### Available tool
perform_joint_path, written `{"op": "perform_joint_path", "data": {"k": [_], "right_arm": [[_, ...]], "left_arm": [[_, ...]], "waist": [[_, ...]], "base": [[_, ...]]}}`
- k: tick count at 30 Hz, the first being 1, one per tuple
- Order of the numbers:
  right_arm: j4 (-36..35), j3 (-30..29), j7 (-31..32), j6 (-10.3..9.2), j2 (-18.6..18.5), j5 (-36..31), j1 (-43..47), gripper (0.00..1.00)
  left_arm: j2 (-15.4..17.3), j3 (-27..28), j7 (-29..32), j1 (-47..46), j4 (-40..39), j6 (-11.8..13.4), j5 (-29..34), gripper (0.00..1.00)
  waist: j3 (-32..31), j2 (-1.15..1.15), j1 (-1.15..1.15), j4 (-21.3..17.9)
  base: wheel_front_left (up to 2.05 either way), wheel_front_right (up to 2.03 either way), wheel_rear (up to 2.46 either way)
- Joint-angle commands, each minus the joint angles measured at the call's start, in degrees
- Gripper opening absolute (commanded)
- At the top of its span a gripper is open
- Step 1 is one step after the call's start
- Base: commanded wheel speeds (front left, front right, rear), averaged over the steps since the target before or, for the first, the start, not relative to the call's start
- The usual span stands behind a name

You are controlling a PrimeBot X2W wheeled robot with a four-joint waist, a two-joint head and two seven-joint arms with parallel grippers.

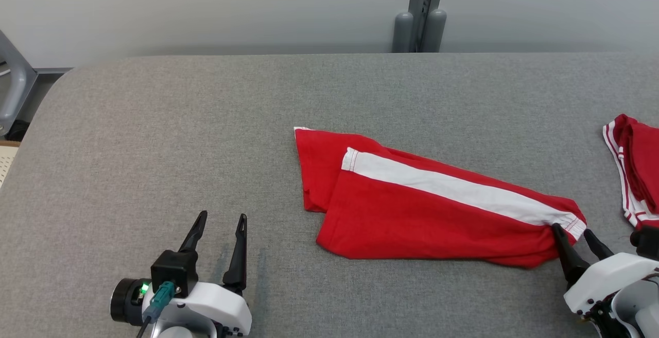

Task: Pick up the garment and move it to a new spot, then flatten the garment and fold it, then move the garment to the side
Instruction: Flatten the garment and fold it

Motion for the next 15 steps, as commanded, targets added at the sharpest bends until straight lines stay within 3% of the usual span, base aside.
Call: {"op": "perform_joint_path", "data": {"k": [1, 13, 14, 15], "right_arm": [[0.0, 0.6, -0.3, 0.01, -0.2, 1.3, -0.6, 1.00], [2.4, 4.3, 0.5, 0.01, -1.5, 7.2, -2.8, 0.96], [3.0, 4.6, 0.2, 0.01, -1.6, 7.5, -3.0, 0.87], [3.0, 4.6, 0.2, 0.01, -1.6, 7.5, -3.0, 0.87]], "left_arm": [[0.5, 0.3, -0.2, -0.8, 0.2, -0.2, 0.3, 1.00], [0.6, -0.5, -0.2, -0.8, 0.8, -0.5, 0.5, 1.00], [0.6, -0.6, -0.2, -0.8, 0.8, -0.5, 0.5, 1.00], [0.6, -0.6, -0.2, -0.8, 0.8, -0.5, 0.5, 1.00]], "waist": [[-0.1, 0.00, 0.00, 0.1], [-0.7, 0.00, 0.00, 0.5], [-0.7, 0.00, 0.00, 0.7], [-0.7, 0.00, 0.00, 0.7]], "base": [[0.00, 0.00, 0.00], [0.00, 0.00, 0.00], [0.00, 0.00, 0.00], [0.00, 0.00, 0.00]]}}
